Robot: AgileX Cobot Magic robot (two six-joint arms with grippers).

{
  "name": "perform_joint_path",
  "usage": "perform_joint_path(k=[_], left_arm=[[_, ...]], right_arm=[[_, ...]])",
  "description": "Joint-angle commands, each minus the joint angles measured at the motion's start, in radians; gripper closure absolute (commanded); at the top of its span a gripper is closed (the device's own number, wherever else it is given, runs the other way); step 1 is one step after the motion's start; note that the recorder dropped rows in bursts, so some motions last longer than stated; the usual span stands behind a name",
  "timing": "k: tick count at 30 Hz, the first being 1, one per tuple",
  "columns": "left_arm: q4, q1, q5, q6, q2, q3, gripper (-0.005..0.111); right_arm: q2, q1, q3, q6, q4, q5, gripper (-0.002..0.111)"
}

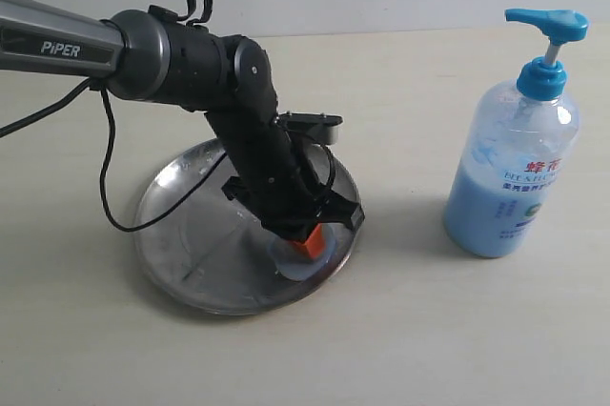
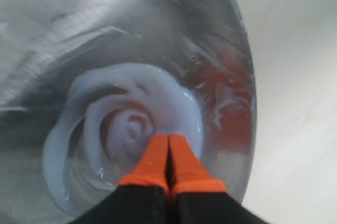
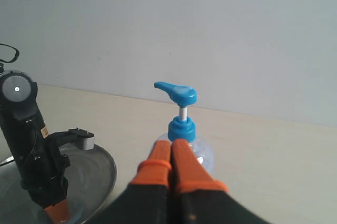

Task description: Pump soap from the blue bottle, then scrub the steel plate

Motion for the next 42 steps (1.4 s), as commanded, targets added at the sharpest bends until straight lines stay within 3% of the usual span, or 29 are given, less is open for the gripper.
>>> perform_joint_path(k=[1, 8, 23, 42], left_arm=[[0.181, -0.001, 0.018, -0.038, 0.026, 0.016, 0.107], [0.332, -0.001, -0.024, -0.185, 0.026, 0.016, 0.107], [0.292, -0.001, -0.162, -0.19, -0.145, 0.016, 0.107], [0.254, -0.001, -0.16, -0.188, -0.372, 0.016, 0.107]], right_arm=[[-0.003, -0.004, 0.005, -0.004, -0.007, -0.01, 0.108], [-0.003, -0.004, 0.005, -0.007, -0.009, -0.01, 0.108], [-0.003, -0.004, 0.005, -0.02, -0.009, -0.01, 0.108], [-0.003, -0.004, 0.005, -0.02, -0.002, -0.018, 0.108]])
